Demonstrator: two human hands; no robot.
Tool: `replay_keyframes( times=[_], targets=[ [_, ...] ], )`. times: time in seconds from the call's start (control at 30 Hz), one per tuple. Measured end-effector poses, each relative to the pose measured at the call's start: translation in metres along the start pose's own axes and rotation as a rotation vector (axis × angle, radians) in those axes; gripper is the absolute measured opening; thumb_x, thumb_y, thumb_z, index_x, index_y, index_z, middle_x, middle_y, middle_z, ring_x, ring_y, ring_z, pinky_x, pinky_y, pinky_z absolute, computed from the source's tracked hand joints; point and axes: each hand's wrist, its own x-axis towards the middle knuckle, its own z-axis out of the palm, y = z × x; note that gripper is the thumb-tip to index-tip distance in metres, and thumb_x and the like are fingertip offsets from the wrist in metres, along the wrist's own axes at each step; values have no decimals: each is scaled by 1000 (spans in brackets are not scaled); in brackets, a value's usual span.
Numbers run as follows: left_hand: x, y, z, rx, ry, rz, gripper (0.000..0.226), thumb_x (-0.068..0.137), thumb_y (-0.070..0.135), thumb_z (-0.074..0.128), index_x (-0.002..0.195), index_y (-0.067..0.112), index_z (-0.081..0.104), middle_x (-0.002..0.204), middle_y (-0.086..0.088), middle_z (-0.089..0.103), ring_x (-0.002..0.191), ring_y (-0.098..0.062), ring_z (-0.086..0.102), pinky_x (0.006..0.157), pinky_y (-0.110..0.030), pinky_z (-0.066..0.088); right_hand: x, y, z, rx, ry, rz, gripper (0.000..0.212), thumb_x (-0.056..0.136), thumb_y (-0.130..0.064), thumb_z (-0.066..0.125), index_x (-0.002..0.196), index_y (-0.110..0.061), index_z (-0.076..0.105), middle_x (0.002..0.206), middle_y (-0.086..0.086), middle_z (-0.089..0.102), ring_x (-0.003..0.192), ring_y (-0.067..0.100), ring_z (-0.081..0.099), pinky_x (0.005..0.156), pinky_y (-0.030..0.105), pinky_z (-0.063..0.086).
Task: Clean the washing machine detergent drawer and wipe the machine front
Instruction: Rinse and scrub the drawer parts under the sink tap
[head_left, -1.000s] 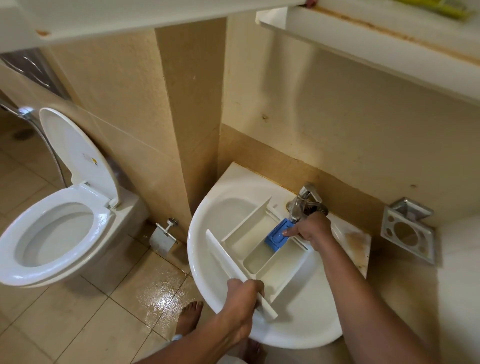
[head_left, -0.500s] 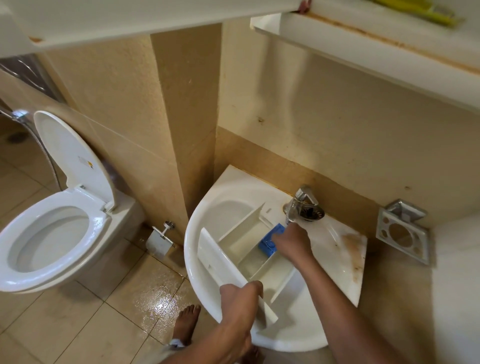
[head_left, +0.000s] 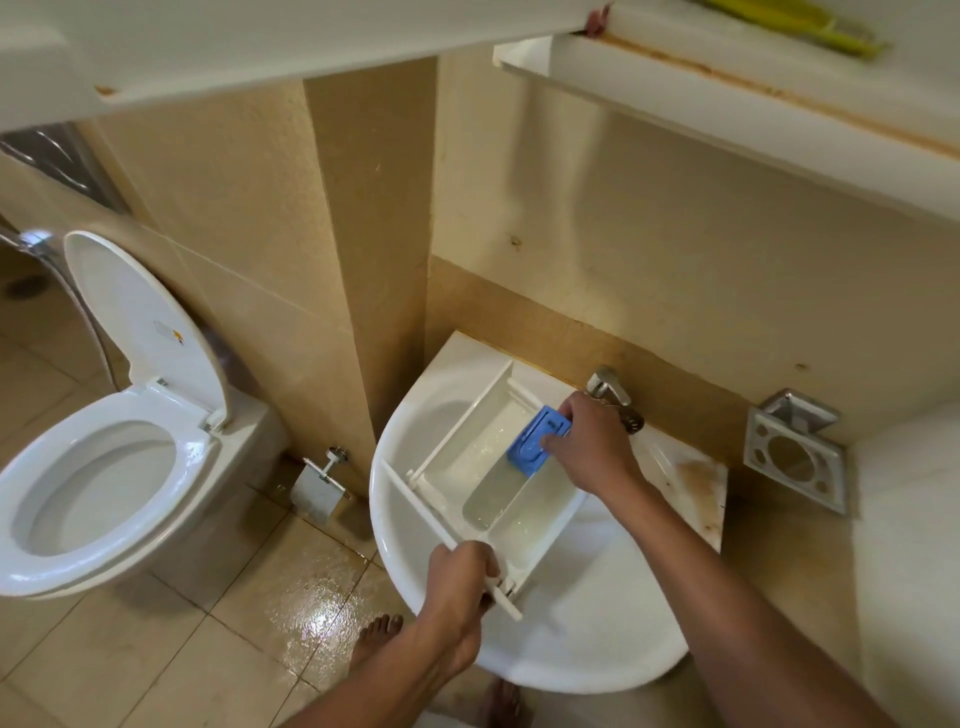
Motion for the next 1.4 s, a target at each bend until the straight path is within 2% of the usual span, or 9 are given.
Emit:
replay_keyframes(
  times=[0.47, 0.57, 0.67, 0.73, 0.83, 0.97, 1.07, 1.23, 1.4],
  targets=[
    [0, 8, -21, 141, -69, -21, 29, 73, -10, 49, 99, -4, 60, 73, -12, 66, 68, -29, 65, 60, -36, 57, -9, 6, 5, 69, 20, 53, 11, 88, -11, 69, 98, -10, 66, 98, 4, 70, 86, 16, 65, 62, 21, 45],
    [-4, 7, -23, 141, -122, -56, 23, 68, -11, 48, 88, -3, 57, 60, -11, 60, 55, -27, 64, 59, -37, 57, -25, 20, -8, 254, 321, 7, 16, 87, -17, 74, 102, -17, 67, 103, -3, 71, 90, 11, 65, 72, 21, 48],
    [-14, 3, -14, 104, -139, -68, 17, 68, -12, 47, 79, -1, 56, 60, -11, 53, 53, -29, 62, 59, -38, 56, -66, 40, 14, 500, 616, 124, 65, 80, -33, 83, 135, -16, 52, 127, 0, 59, 109, 15, 57, 89, 28, 49],
    [-17, 1, -11, 111, -133, -84, 12, 70, -10, 49, 73, 0, 55, 57, -10, 49, 52, -27, 59, 60, -37, 57, -95, 42, 46, 836, 370, 370, 85, 73, -46, 84, 142, -20, 42, 136, 0, 54, 114, 17, 59, 89, 31, 52],
    [-22, 3, -10, 214, -111, -77, 12, 77, -2, 56, 87, -3, 62, 63, -10, 58, 61, -24, 62, 65, -38, 58, -112, 39, 85, 1285, -28, 478, 59, 78, -40, 81, 130, -24, 56, 120, 5, 72, 105, 26, 72, 86, 45, 58],
    [-32, 29, -13, 587, -161, -141, 48, 82, 60, 69, 107, 19, 63, 104, -4, 70, 99, -20, 65, 74, -38, 56, -110, 43, 87, 1349, 50, 557, 39, 85, -6, 60, 122, -19, 61, 107, 18, 73, 97, 41, 71, 86, 58, 57],
    [-17, 54, -33, 749, -220, -193, 95, 72, 95, 41, 95, 10, 77, 92, -10, 79, 90, -26, 72, 76, -36, 55, -125, 68, 72, 1382, 69, 664, 37, 78, -11, 57, 114, -10, 64, 97, 20, 74, 84, 42, 71, 75, 53, 58],
    [38, 88, -68, 688, 179, 236, 81, 99, 69, 28, 102, 0, 68, 103, -15, 71, 88, -31, 66, 85, -49, 56, -121, 52, 68, 1489, -103, 837, 35, 77, -18, 59, 111, -13, 66, 89, 17, 70, 72, 35, 69, 66, 41, 56],
    [79, 105, -56, 498, -275, 42, 62, 101, 60, 40, 136, 10, 53, 132, -15, 61, 111, -32, 63, 96, -47, 54, -132, 71, 54, 1442, -52, 883, 32, 68, -27, 64, 89, -5, 71, 88, 23, 65, 79, 35, 65, 72, 40, 54]
  ],
)
